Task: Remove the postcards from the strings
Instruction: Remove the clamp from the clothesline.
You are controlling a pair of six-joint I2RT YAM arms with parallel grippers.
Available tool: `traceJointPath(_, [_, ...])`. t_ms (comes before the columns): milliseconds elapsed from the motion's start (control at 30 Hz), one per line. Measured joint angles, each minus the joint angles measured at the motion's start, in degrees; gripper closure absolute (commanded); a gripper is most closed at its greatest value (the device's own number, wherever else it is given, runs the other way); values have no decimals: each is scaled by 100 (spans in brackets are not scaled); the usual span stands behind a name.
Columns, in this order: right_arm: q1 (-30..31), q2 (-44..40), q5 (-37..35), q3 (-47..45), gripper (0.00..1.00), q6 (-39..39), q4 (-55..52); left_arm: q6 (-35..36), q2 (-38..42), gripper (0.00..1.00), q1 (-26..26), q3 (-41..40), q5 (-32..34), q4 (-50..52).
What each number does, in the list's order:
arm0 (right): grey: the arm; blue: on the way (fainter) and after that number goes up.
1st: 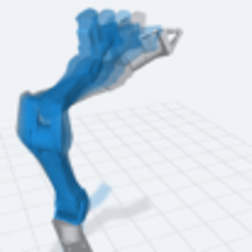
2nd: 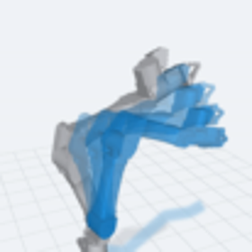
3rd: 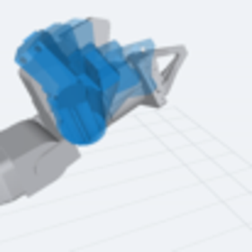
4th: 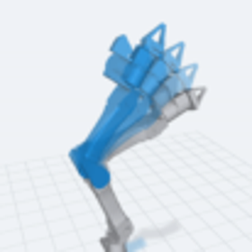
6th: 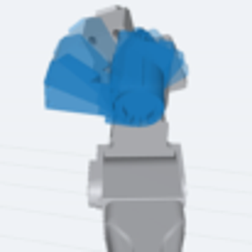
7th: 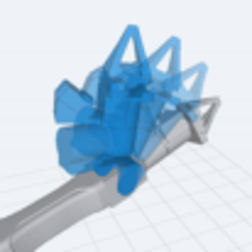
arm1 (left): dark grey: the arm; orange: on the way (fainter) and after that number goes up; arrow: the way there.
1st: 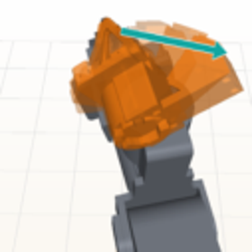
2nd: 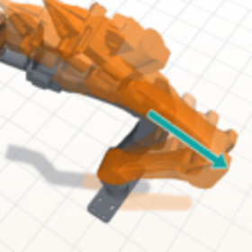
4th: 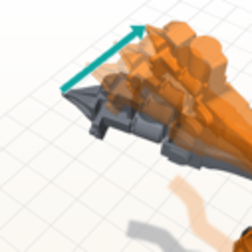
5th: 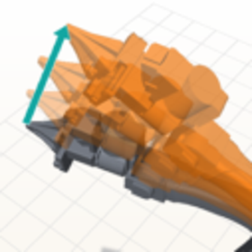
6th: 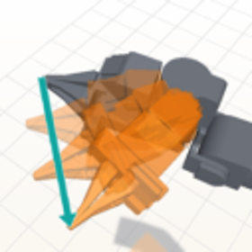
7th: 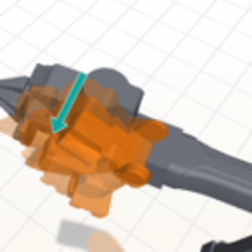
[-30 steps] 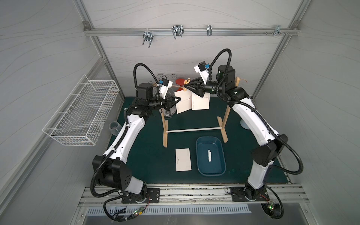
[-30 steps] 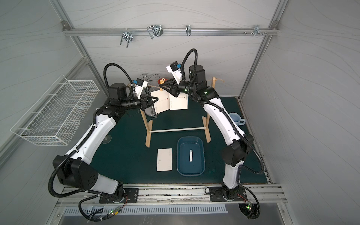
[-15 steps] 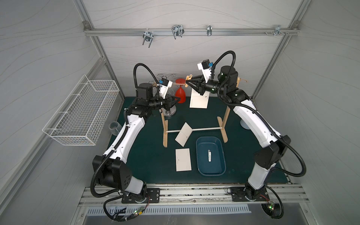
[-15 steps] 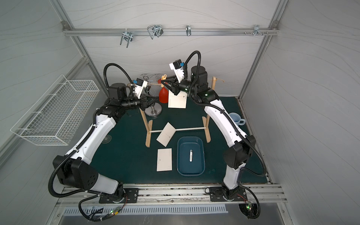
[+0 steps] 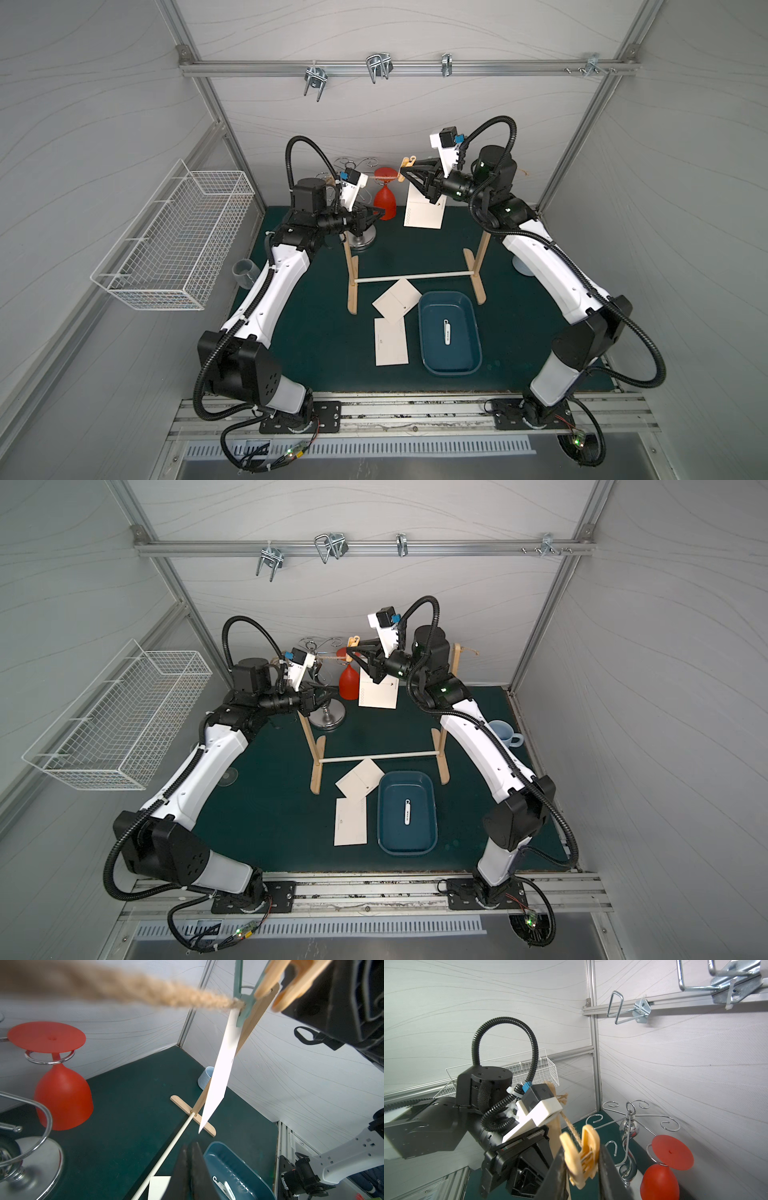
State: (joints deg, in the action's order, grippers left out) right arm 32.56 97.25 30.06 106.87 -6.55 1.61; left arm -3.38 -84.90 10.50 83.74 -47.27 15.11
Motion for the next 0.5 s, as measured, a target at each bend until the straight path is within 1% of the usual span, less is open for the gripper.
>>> traceJointPath(100, [0,-223,-125,-310,100,-52,306,-11,4,91,2,-2,2,-7])
traceJointPath(267, [0,-632,-289,-686,100,-55,402,-52,24,92,2,-57,35,-50])
traceJointPath(367, [0,-1193,-365,-1303,100,-72,369,-168,85,91,4,-190,122,-151])
traceJointPath(500, [0,-2159,-413,-2291,100,-162,181,-398,260,90,4,-525,262,-389])
